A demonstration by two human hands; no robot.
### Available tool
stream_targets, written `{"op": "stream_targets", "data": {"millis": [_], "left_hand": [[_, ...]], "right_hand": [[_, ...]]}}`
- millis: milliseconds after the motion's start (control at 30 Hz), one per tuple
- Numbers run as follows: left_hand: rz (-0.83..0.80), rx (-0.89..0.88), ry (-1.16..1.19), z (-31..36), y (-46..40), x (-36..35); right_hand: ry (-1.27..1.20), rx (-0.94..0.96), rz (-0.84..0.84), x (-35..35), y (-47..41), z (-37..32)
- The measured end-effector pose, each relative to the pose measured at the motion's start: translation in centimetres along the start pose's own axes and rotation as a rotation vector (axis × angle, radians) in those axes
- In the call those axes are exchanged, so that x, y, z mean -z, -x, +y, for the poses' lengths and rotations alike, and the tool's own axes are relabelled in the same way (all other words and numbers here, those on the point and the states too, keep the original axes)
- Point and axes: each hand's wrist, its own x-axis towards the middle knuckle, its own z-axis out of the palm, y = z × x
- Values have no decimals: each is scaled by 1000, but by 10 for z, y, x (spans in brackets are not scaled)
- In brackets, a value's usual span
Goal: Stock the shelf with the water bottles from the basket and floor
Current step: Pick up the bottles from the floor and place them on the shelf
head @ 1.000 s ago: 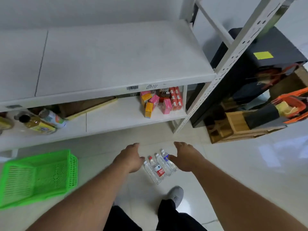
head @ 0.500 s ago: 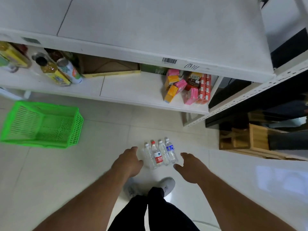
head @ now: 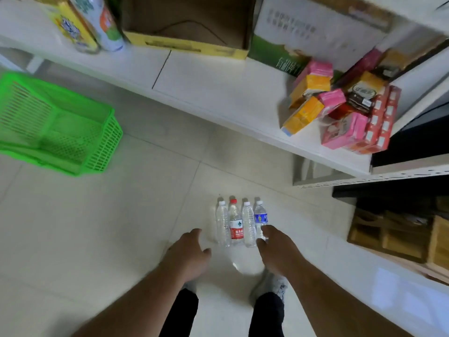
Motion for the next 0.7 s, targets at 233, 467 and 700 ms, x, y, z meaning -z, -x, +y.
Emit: {"op": "stream_targets", "data": {"millis": [233,467,700], "left_hand": [[20,91,134,-40,-178,-116],[86,175,233,-72,-326,-216],[103,196,278,-91,-368,-252]], "right_hand": [[18,10,-93,-100,-201,50],[136,74,3,-185,-331,92],[163,32,118,-230,-353,97]]}}
